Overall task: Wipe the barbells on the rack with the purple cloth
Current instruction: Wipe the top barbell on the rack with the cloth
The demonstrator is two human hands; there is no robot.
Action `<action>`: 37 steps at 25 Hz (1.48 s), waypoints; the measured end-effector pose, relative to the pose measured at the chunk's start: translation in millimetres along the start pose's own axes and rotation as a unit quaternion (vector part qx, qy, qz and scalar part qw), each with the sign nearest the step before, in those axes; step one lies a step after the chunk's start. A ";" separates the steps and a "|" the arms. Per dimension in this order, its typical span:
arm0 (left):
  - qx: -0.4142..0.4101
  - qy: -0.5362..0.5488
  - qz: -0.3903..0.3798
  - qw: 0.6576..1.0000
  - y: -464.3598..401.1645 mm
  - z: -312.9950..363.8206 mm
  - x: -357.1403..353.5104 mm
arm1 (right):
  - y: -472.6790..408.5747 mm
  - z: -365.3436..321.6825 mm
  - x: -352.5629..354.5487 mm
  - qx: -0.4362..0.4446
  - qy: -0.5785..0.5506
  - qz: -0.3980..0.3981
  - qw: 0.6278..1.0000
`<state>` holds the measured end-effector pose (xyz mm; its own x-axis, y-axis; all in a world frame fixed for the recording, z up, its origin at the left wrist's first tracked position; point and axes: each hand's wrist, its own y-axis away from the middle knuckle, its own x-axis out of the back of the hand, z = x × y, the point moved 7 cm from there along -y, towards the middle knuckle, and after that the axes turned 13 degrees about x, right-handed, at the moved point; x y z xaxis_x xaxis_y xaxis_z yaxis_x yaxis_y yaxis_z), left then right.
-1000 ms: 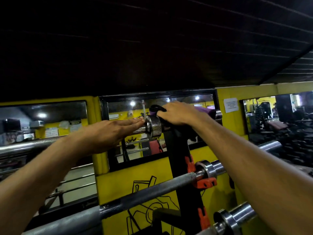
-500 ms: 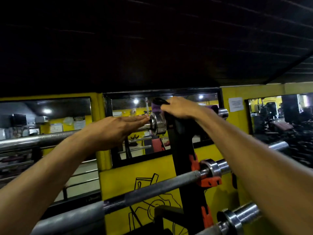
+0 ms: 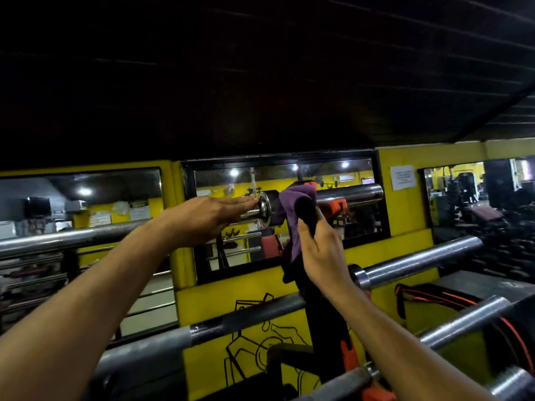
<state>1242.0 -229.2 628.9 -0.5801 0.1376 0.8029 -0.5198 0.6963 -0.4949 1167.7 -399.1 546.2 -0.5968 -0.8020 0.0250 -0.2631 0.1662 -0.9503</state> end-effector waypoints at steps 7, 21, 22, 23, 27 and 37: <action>0.052 0.097 0.023 0.994 -15.4 5.9 1.7 | 42.1 32.8 138.9 -0.225 -0.012 0.277 0.934; 0.021 0.066 0.038 0.997 -58.2 40.2 -15.0 | -27.1 100.4 128.6 -0.287 -0.157 0.333 0.885; 0.025 0.067 0.043 0.997 -58.3 40.9 -15.2 | -37.1 104.1 119.9 -0.293 -0.140 0.329 0.887; 0.030 0.067 0.050 0.996 -58.4 41.0 -14.9 | -43.7 104.1 112.3 -0.294 -0.120 0.336 0.887; 0.020 0.071 0.066 0.995 -58.3 40.9 -14.9 | -32.2 99.8 74.4 -0.253 -0.095 0.284 0.920; 0.025 0.055 0.084 0.995 -58.2 43.5 -11.2 | -48.8 139.4 135.5 -0.143 0.011 0.238 0.961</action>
<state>1251.4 -301.9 634.3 -0.5909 0.3259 0.7380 -0.4546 0.6212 -0.6383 1205.4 -595.8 552.7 -0.7156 -0.5849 -0.3818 -0.1528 0.6644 -0.7316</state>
